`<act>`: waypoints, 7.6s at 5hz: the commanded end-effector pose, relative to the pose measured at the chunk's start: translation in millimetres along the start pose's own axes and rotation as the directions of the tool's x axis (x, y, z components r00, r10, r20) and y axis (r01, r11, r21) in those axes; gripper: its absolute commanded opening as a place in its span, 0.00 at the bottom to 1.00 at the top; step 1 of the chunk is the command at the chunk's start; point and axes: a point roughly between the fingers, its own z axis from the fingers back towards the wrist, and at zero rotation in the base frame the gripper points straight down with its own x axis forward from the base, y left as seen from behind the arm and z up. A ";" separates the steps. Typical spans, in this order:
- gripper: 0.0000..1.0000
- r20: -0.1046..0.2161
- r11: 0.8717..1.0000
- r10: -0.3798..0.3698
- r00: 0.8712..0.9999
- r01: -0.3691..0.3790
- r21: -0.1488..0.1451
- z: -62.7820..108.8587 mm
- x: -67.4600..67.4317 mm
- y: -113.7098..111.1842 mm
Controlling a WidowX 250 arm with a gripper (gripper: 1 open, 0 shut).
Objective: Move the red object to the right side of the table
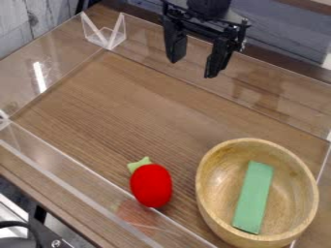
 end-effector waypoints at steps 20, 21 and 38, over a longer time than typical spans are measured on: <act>1.00 0.166 0.362 0.925 0.341 -0.924 -0.125 -114.6 -69.5 18.7; 0.00 0.167 0.362 0.926 0.340 -0.924 -0.124 -113.6 -68.8 19.1; 0.00 0.000 0.169 0.985 0.170 -0.981 -0.094 -101.3 29.6 -80.7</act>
